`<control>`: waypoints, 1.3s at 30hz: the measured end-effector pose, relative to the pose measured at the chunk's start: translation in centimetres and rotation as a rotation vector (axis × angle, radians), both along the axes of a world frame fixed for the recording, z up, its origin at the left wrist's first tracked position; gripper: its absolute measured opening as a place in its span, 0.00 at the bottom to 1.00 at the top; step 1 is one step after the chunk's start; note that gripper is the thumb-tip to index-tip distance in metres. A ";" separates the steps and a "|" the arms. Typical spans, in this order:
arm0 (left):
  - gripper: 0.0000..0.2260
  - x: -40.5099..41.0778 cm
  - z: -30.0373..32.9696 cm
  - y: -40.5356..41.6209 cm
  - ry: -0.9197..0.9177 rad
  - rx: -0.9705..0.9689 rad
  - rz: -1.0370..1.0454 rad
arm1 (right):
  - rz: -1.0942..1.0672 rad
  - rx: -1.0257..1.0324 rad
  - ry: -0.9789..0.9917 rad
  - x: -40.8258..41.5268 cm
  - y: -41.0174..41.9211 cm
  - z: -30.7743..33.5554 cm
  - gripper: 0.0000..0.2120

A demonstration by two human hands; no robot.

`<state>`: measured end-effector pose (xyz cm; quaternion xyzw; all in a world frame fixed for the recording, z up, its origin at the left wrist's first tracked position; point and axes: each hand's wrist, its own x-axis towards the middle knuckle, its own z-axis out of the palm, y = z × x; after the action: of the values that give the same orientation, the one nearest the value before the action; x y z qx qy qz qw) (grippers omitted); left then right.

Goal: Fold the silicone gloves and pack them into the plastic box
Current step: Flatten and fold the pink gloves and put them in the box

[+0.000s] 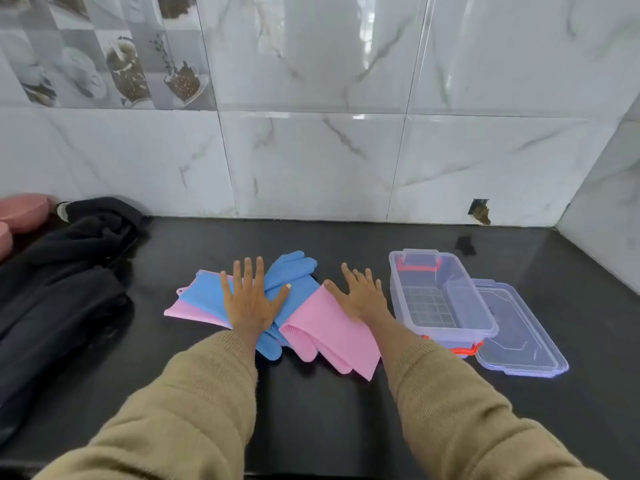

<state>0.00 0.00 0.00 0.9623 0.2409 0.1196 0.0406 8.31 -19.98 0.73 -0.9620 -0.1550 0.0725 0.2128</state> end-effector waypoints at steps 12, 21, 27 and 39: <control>0.35 -0.4 -1.1 0.1 0.080 -0.309 0.004 | -0.018 -0.058 0.012 -0.7 0.1 -2.4 0.34; 0.30 0.0 -1.4 0.2 0.036 -0.278 0.019 | -0.039 -0.020 -0.157 -0.3 0.2 -3.4 0.27; 0.27 0.0 -1.1 0.2 -0.047 -0.285 0.019 | 0.012 -0.010 -0.119 -0.4 0.6 -3.3 0.27; 0.32 1.9 1.2 3.9 0.283 -0.293 -0.117 | 0.009 0.011 0.070 -0.1 1.3 -1.8 0.27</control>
<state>1.93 3.87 1.15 0.9656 0.2028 -0.0557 0.1529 8.18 -18.67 -1.10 -0.9570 -0.1521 0.1062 0.2230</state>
